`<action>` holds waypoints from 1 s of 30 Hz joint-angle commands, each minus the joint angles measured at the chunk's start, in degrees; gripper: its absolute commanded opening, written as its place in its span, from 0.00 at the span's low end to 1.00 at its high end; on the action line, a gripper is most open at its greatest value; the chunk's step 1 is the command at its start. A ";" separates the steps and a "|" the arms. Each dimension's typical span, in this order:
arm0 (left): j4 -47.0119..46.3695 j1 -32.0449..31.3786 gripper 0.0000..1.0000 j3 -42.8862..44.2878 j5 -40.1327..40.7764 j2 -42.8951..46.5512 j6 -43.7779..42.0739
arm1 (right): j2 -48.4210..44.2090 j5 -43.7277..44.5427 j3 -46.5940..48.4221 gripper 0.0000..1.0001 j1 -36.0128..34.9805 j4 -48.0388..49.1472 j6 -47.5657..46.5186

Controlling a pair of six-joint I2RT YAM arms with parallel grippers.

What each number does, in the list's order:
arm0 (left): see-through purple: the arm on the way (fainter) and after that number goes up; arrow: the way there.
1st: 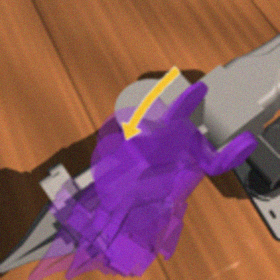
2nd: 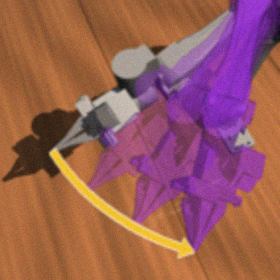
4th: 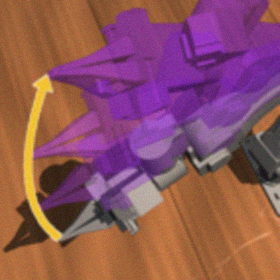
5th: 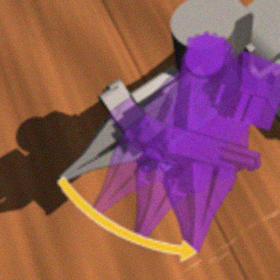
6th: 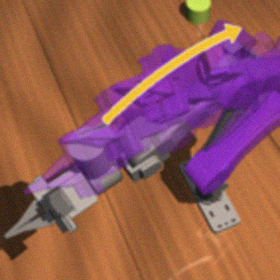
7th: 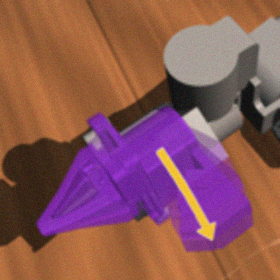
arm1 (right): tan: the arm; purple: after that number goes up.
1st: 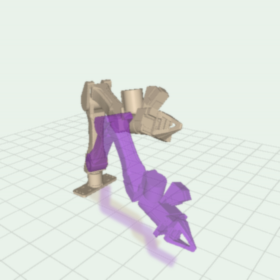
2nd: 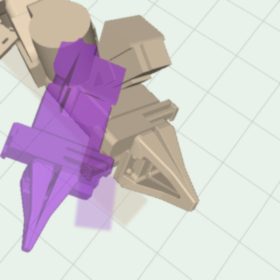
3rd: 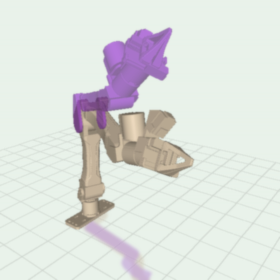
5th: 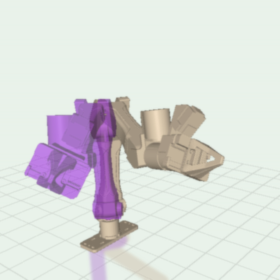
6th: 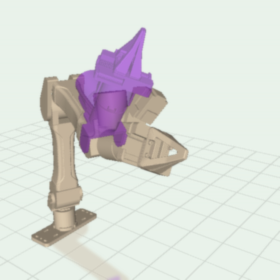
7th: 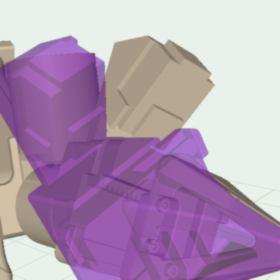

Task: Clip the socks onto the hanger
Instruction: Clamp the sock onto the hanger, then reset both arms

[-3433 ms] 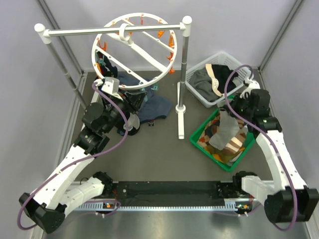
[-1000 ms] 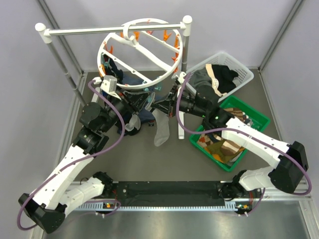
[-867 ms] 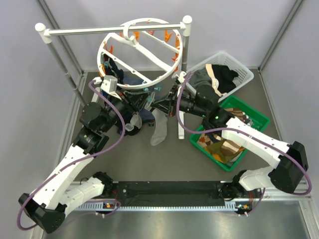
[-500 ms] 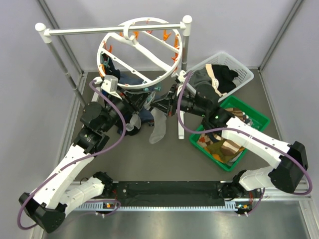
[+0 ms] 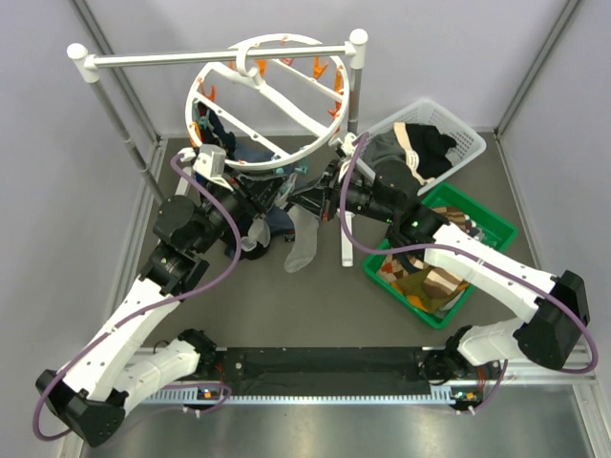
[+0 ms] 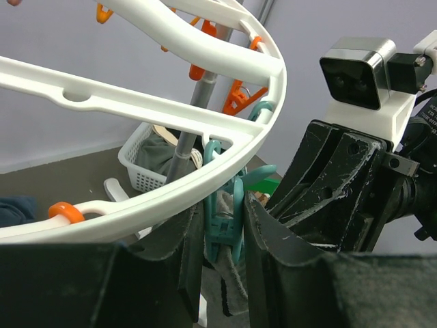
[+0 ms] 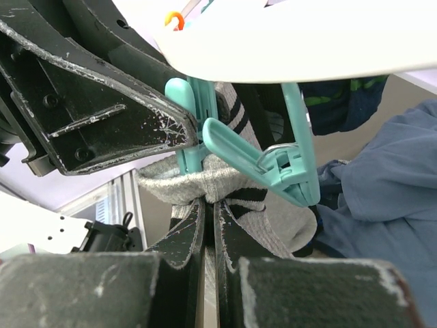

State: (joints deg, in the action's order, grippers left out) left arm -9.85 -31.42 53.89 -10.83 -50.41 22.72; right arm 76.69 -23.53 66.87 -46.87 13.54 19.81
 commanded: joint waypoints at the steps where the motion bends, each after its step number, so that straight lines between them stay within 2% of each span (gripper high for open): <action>1: 2.11 -0.05 0.42 1.31 -0.24 1.02 -1.36 | -0.48 0.76 3.26 0.00 -1.03 3.95 0.93; 6: 3.34 -0.05 0.69 2.89 -0.07 2.33 -0.66 | -0.40 1.38 3.79 0.00 -0.94 3.77 1.02; 9: 4.92 -0.13 0.82 4.20 0.28 3.47 -0.66 | -0.13 1.38 3.97 0.09 -0.94 3.77 1.02; 12: 7.11 -0.13 0.90 5.87 0.72 5.14 -0.75 | -0.31 1.73 3.97 0.22 -0.94 3.43 1.02; 13: 7.73 -0.13 0.93 6.23 0.90 5.58 -0.83 | -0.48 2.08 3.79 0.33 -1.03 3.25 0.76; 15: 9.48 -0.13 0.98 7.54 1.51 6.99 -1.19 | -1.35 3.74 3.53 0.44 -1.03 1.85 0.32; 16: 12.54 -0.13 0.99 7.98 1.77 7.52 -1.54 | -1.80 4.54 3.18 0.56 -1.03 1.32 -0.56; 18: 16.33 -0.13 0.99 9.39 3.78 8.83 -2.24 | -3.81 7.51 2.30 0.66 -1.03 -0.79 -1.53; 19: 20.53 -0.13 0.99 9.83 4.76 9.45 -2.50 | -4.69 8.92 1.43 0.75 -1.03 -1.93 -2.84; 21: 24.16 -0.05 0.99 10.18 7.47 11.29 -3.29 | -6.63 13.83 0.46 0.83 -0.94 -6.14 -4.16; 22: 28.00 -0.13 0.99 10.10 10.27 12.08 -3.47 | -8.64 15.86 -0.33 0.90 -0.85 -7.72 -5.73; 25: 33.73 -0.13 0.99 10.01 19.40 15.34 -3.47 | -13.73 23.34 -2.44 0.99 0.37 -13.36 -6.98; 30: 44.27 -0.13 0.99 8.34 31.90 20.96 -4.18 | -23.58 35.63 -6.48 0.99 7.12 -24.86 -4.97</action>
State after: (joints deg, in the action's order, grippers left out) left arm 24.14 -31.53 62.46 7.53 -32.86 19.77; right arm 60.95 -0.93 63.20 -44.84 -2.31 14.70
